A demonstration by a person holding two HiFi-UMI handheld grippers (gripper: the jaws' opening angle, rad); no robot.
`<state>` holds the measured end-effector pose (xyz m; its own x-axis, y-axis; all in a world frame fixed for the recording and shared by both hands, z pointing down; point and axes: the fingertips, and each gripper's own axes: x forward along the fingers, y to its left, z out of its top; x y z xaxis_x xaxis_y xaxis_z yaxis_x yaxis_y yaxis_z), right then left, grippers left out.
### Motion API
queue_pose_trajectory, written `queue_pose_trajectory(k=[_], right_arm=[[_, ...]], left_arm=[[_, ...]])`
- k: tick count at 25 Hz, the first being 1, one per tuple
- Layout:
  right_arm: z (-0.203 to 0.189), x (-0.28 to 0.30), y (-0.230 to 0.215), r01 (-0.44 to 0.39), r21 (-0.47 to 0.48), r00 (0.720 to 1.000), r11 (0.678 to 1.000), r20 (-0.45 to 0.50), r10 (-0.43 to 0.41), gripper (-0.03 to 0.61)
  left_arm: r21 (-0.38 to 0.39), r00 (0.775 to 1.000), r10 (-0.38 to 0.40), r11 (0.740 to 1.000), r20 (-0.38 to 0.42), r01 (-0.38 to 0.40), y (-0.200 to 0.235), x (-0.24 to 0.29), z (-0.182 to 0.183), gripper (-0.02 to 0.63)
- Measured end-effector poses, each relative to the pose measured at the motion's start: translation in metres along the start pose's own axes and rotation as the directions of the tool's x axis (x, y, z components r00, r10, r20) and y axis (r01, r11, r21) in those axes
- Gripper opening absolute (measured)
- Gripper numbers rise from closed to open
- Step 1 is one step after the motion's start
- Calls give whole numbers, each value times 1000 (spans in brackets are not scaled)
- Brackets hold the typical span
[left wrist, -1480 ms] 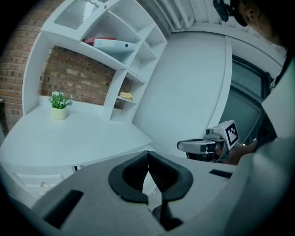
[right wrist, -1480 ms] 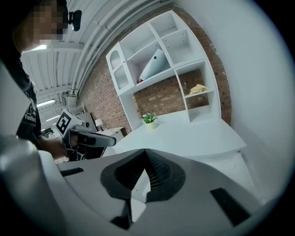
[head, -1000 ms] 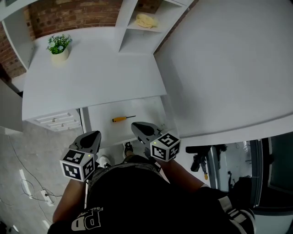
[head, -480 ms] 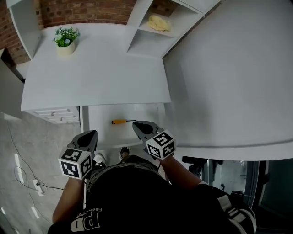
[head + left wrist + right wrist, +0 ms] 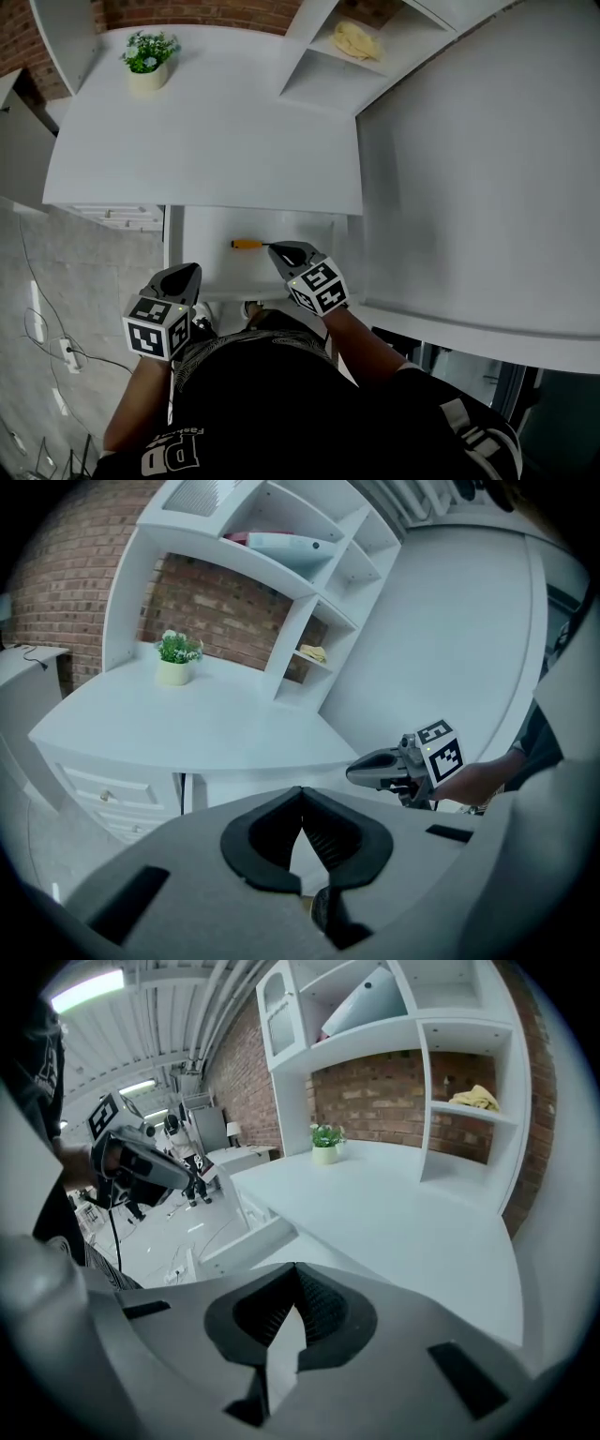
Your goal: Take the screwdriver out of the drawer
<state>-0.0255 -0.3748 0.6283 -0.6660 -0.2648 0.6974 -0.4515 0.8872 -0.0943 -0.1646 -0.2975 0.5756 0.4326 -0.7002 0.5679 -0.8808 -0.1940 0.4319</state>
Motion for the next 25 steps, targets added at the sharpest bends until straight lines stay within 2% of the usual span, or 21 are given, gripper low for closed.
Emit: queue_pose_trajectory(k=[11, 25], right_arm=[[-44, 41, -8, -58, -173, 987, 983, -158, 30, 6], [-84, 91, -16, -151, -381, 948, 912, -316, 25, 8]], left_arm=[[-44, 996, 76, 996, -35, -78, 16, 2, -14, 15], [-107, 989, 135, 984, -52, -140, 27, 0, -31, 15]])
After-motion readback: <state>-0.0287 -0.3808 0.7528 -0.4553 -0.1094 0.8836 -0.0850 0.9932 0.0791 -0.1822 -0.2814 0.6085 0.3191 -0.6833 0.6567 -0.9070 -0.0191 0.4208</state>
